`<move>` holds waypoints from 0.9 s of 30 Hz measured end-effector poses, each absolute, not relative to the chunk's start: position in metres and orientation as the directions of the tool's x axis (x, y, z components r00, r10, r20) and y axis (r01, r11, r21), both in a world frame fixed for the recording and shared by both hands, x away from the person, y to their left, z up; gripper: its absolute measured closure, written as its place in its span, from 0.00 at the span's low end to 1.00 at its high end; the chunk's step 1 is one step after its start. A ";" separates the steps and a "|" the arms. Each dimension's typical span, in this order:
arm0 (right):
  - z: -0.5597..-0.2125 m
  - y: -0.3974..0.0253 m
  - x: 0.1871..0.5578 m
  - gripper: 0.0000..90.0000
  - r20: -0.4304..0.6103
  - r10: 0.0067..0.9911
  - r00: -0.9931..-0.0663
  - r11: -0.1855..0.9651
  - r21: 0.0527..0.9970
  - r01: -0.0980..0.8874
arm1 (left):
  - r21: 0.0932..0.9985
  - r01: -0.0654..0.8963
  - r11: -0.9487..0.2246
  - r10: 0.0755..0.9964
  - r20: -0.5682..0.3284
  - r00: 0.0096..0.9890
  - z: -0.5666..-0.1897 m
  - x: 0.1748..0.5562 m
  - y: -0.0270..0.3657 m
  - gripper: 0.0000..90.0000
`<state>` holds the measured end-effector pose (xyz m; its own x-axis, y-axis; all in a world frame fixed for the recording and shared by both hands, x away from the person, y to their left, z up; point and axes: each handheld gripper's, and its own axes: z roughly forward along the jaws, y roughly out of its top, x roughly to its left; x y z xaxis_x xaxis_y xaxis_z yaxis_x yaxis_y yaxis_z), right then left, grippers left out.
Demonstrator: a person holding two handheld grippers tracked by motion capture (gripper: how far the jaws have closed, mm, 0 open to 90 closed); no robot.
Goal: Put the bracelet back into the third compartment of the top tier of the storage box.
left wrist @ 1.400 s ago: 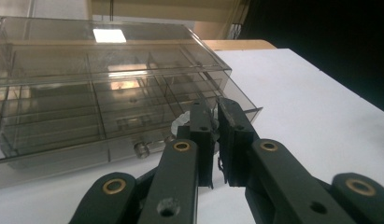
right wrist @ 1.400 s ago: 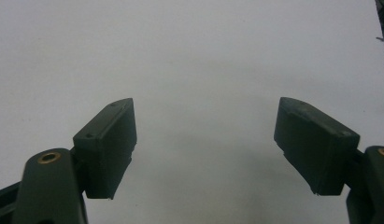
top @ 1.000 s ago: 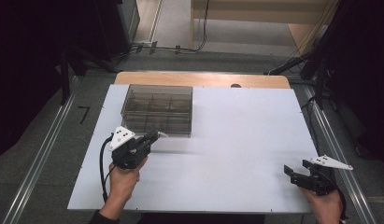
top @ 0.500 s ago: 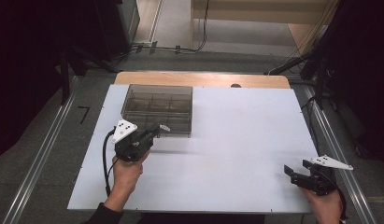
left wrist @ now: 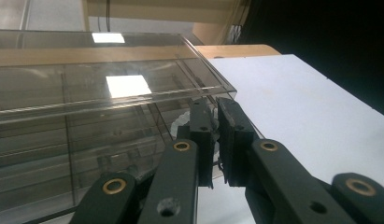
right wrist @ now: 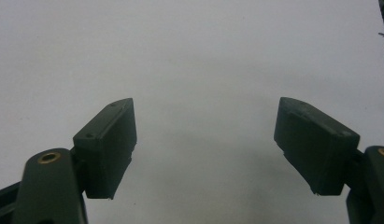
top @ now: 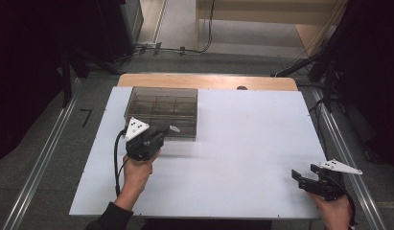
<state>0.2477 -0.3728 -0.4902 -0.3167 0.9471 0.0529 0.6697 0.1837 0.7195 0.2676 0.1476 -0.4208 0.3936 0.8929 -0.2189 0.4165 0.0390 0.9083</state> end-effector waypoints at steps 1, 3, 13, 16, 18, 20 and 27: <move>-0.490 -0.373 0.248 0.22 0.054 0.947 -0.317 0.183 0.720 0.669 | 0.908 0.417 0.039 0.893 -0.220 0.394 -0.422 0.269 0.146 0.95; -0.490 -0.373 0.248 0.22 0.054 0.947 -0.317 0.183 0.720 0.670 | 0.906 0.423 0.036 0.893 -0.219 0.394 -0.423 0.271 0.144 0.95; -0.490 -0.373 0.248 0.22 0.054 0.947 -0.318 0.184 0.720 0.669 | 0.900 0.435 0.018 0.890 -0.213 0.404 -0.427 0.278 0.137 0.95; -0.490 -0.373 0.248 0.22 0.055 0.947 -0.317 0.182 0.719 0.671 | 0.898 0.440 0.014 0.889 -0.213 0.406 -0.427 0.280 0.135 0.95; -0.490 -0.373 0.248 0.22 0.055 0.947 -0.317 0.183 0.720 0.670 | 0.896 0.443 0.011 0.887 -0.213 0.409 -0.428 0.282 0.133 0.95; -0.490 -0.373 0.248 0.22 0.056 0.947 -0.317 0.182 0.719 0.670 | 0.896 0.445 0.010 0.886 -0.214 0.412 -0.429 0.283 0.132 0.95; -0.490 -0.374 0.248 0.22 0.054 0.947 -0.317 0.183 0.720 0.669 | 0.887 0.462 -0.010 0.883 -0.209 0.421 -0.433 0.287 0.126 0.94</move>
